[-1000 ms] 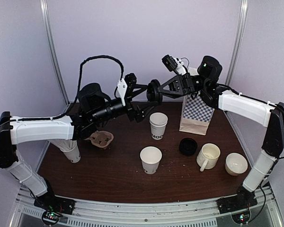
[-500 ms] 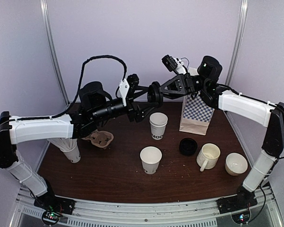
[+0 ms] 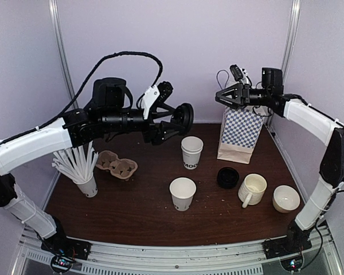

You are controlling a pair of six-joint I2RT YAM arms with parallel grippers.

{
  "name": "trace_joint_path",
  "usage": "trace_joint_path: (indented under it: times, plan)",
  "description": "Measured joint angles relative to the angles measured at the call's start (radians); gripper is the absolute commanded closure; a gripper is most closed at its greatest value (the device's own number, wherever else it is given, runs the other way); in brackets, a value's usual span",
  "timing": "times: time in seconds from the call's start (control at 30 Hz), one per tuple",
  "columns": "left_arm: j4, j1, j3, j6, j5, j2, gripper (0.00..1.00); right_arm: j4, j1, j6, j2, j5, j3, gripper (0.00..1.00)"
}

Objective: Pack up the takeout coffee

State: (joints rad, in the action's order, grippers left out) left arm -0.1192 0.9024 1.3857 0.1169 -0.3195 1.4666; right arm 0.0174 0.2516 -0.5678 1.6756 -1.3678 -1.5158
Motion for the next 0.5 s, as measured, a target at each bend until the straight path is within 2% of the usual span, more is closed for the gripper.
trace_joint_path:
  times: [0.07, 0.17, 0.33, 0.5]
  plan:
    - [-0.090, 0.001, 0.027, 0.005, -0.017, 0.000, 0.30, -0.277, -0.011, 0.240, -0.003, 0.124, -0.096, 0.39]
    - [-0.225, 0.005, 0.051, 0.013, -0.039, 0.009, 0.31, -0.480, 0.002, 0.459, -0.063, 0.299, -0.116, 0.38]
    - [-0.455, 0.029, 0.167, 0.053, -0.058, 0.099, 0.31, -0.657, 0.014, 0.679, -0.169, 0.559, -0.067, 0.38]
    - [-0.615, 0.084, 0.243, 0.105, -0.035, 0.192, 0.30, -0.737, 0.013, 0.785, -0.201, 0.660, -0.005, 0.37]
